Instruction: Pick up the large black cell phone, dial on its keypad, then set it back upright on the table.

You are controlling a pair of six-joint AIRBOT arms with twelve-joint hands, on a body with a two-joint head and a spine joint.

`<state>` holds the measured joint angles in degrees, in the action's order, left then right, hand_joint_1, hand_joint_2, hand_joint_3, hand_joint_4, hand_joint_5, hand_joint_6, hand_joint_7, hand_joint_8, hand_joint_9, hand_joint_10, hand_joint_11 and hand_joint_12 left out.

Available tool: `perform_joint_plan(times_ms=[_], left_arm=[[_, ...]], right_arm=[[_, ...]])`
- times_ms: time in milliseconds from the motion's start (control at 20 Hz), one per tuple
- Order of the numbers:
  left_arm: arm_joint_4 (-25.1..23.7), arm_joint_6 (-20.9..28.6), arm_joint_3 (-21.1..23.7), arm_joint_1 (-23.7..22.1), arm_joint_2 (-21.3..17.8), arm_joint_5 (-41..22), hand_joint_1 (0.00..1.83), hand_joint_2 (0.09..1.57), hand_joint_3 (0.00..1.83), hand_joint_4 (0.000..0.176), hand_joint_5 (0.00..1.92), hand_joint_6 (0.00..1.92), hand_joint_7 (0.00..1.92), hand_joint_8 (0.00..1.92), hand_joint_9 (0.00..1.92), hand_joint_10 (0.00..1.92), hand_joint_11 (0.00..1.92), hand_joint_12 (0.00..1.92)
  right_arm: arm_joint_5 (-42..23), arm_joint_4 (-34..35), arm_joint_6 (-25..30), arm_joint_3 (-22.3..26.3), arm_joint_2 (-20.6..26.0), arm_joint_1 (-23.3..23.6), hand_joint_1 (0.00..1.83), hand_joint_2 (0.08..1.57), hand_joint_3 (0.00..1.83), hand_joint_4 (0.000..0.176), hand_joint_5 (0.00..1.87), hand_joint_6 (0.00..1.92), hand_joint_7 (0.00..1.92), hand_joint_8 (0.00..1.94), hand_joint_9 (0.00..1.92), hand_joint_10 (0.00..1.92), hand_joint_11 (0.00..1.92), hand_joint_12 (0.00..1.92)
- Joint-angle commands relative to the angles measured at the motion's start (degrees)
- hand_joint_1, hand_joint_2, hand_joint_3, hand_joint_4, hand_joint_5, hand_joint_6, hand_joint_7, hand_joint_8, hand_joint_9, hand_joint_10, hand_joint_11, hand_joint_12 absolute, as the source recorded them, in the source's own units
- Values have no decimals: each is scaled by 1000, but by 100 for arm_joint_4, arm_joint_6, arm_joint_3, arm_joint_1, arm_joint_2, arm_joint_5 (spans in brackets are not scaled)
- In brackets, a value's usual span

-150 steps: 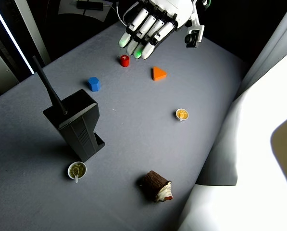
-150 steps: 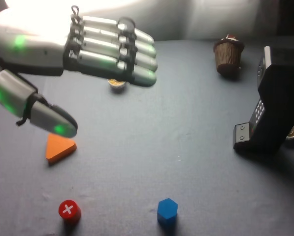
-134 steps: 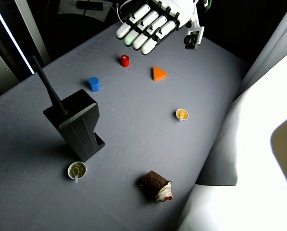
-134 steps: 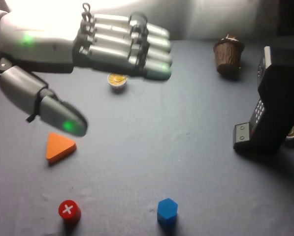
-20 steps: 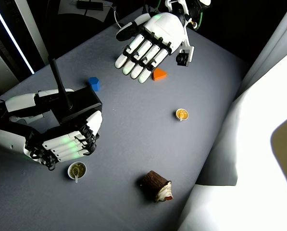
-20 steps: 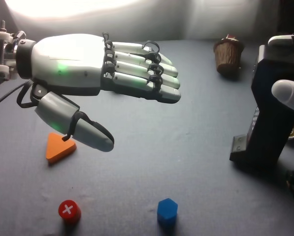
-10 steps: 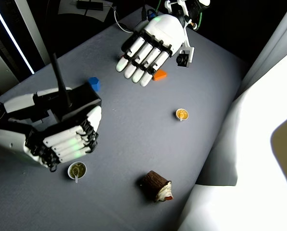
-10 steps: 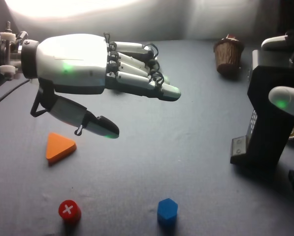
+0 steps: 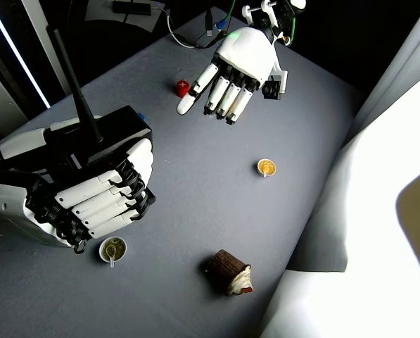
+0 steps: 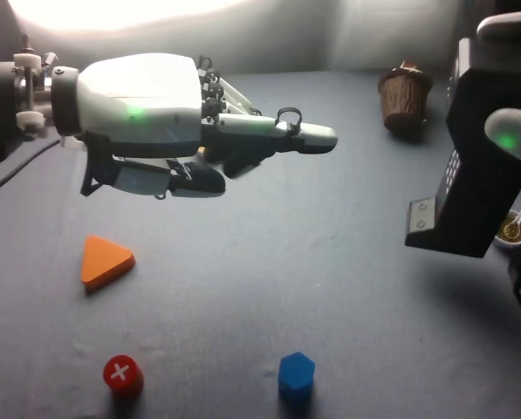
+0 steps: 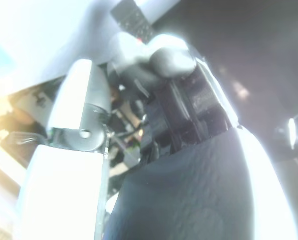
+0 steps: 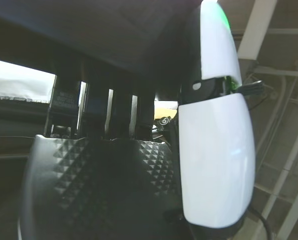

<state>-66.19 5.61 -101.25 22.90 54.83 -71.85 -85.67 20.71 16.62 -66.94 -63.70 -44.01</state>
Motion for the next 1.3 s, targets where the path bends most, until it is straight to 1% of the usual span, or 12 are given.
perform_joint_plan(times_ms=[0,100,150,200,250,500,600,700,800,1000,1050,1250], left_arm=[[525,-31,42,-168,-2,-321,1279,1292,0,100,0,0,636,1594,813,1921,746,1921],[532,-51,108,-171,20,-257,1283,1290,0,109,0,0,638,1589,833,1921,783,1921],[532,-56,147,-174,34,-229,1304,1271,0,126,1,0,673,1543,888,1921,895,1921],[539,-63,189,-175,49,-209,1308,1267,0,127,0,0,679,1536,900,1921,900,1921],[552,-79,237,-178,60,-186,1313,1264,0,141,8,2,685,1530,915,1921,904,1921],[599,-176,625,-178,69,220,1312,1281,0,117,0,0,650,1592,911,1921,811,1921],[611,-244,725,-176,68,419,1313,1275,0,135,0,0,662,1565,885,1921,792,1921],[668,-344,784,-174,82,659,1311,1274,0,138,0,0,665,1560,866,1921,816,1921],[709,-452,771,-163,100,769,1307,1280,1,127,0,0,654,1581,875,1921,831,1921],[752,-599,698,-123,189,1011,1304,1284,2,136,0,0,647,1596,873,1921,774,1921],[801,-657,707,-115,207,1042,1305,1283,2,125,0,0,650,1594,875,1921,820,1921],[836,-820,890,-132,231,1379,1304,1286,3,126,0,0,645,1606,891,1921,705,1921]], right_arm=[[-826,-29,126,-31,82,88,1487,1111,0,0,929,892,946,911,941,1093,821,1612],[-826,-29,125,-35,82,140,1487,1112,0,0,929,877,943,920,940,1100,825,1616],[-825,-29,125,-36,82,159,1486,1123,2,0,897,897,914,979,925,1135,807,1649],[-825,-31,124,-36,82,177,1486,1125,1,0,890,907,909,990,921,1139,801,1655],[-823,-32,113,-36,82,194,1485,1126,1,0,902,894,901,1000,915,1151,797,1658],[-805,-38,39,-4,82,332,1487,1117,1,0,907,905,920,946,940,1114,826,1624],[-780,-80,-5,22,85,394,1488,1112,0,0,936,874,945,904,944,1116,806,1631],[-745,-131,-94,75,107,457,1488,1110,0,0,934,871,944,912,949,1100,821,1617],[-744,-133,-102,120,123,500,1488,1114,1,0,915,900,928,942,942,1100,827,1616],[-744,-139,-138,195,143,557,1486,1119,0,0,896,937,928,952,924,1114,818,1627],[-744,-139,-152,212,143,565,1486,1119,0,0,899,929,928,955,924,1114,816,1632],[-745,-141,-193,276,147,587,1484,1130,0,0,875,957,885,1019,908,1145,817,1644]])
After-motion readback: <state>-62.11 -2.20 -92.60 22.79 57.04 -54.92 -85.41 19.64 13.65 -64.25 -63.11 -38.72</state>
